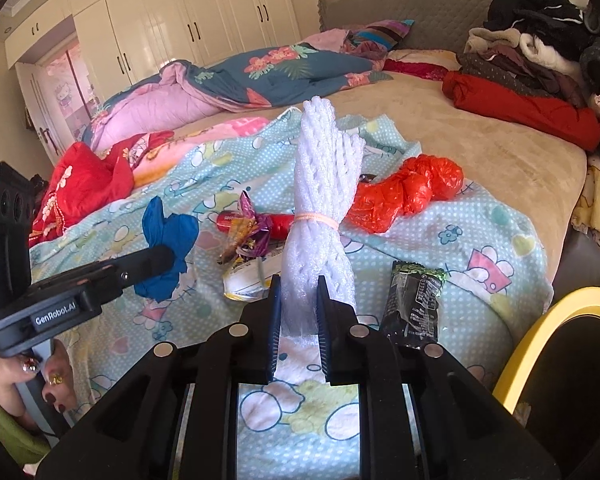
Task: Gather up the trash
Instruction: 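Carry the blue cloth and foam net over the bin with both tools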
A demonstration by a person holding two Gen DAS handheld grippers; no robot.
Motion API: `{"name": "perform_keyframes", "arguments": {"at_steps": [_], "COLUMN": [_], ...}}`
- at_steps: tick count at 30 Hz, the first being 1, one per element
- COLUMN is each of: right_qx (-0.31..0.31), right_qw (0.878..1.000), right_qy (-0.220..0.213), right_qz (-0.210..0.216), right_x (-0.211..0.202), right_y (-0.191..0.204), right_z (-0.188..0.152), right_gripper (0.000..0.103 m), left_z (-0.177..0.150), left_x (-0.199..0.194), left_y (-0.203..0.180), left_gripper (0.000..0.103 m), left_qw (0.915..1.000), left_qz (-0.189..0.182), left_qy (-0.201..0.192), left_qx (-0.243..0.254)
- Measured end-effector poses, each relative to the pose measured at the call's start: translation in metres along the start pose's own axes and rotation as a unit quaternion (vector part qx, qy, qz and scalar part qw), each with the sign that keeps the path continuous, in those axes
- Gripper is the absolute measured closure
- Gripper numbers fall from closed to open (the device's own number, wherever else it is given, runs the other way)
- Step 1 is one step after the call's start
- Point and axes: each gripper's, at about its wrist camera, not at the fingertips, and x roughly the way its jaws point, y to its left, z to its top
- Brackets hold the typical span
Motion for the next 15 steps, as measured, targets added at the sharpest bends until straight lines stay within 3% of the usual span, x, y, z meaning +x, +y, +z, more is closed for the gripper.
{"name": "perform_keyframes", "arguments": {"at_steps": [15], "right_qx": [0.009], "right_qw": [0.999], "right_qy": [-0.031], "right_qz": [-0.003], "right_x": [-0.039], "right_y": [-0.005], "right_z": [-0.003], "right_gripper": [0.087], "left_z": [0.011], "left_x": [-0.015], "left_y": [-0.035], "left_gripper": [0.089], "left_qw": [0.9992], "left_qz": [-0.007], "left_qy": [-0.029], "left_qx": [0.027]}}
